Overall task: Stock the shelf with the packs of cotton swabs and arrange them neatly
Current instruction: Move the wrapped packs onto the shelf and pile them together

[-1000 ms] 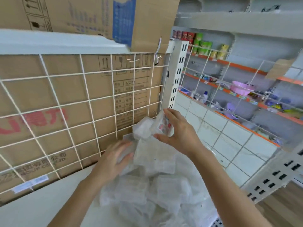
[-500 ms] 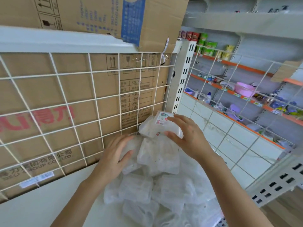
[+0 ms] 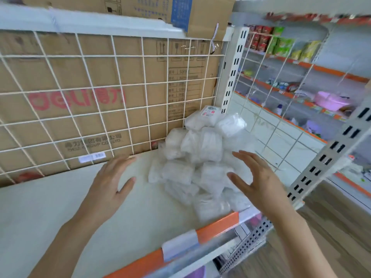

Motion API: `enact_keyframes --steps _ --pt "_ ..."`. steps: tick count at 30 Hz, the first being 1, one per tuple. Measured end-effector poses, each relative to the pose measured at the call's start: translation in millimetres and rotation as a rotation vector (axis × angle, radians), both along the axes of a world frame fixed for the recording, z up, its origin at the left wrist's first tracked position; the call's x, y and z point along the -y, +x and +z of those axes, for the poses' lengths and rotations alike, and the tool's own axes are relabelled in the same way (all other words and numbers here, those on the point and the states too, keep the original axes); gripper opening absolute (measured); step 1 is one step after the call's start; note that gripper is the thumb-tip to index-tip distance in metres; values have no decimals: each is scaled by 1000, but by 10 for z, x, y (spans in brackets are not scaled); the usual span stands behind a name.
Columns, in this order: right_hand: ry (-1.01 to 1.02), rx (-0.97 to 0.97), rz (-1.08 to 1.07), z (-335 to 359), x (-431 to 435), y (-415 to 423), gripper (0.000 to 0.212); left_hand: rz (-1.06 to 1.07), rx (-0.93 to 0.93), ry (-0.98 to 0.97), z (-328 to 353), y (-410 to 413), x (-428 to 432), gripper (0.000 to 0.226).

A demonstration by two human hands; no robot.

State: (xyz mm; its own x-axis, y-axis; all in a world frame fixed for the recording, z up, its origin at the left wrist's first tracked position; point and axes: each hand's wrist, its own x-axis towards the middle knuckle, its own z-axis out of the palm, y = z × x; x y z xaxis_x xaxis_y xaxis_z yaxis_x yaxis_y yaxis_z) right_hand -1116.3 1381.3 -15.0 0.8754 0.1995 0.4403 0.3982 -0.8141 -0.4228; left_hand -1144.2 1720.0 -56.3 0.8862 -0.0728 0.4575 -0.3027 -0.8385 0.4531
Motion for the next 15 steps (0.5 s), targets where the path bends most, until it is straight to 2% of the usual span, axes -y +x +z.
enact_keyframes --steps 6,11,15 --pt "67 -39 78 -259 -137 -604 59 144 -72 42 -230 -974 -231 55" --pt "84 -74 149 -355 -417 -922 49 264 -80 87 -296 -1665 -458 55" --pt "71 -75 219 -349 -739 -1069 52 392 -72 74 -245 -2126 -701 57"
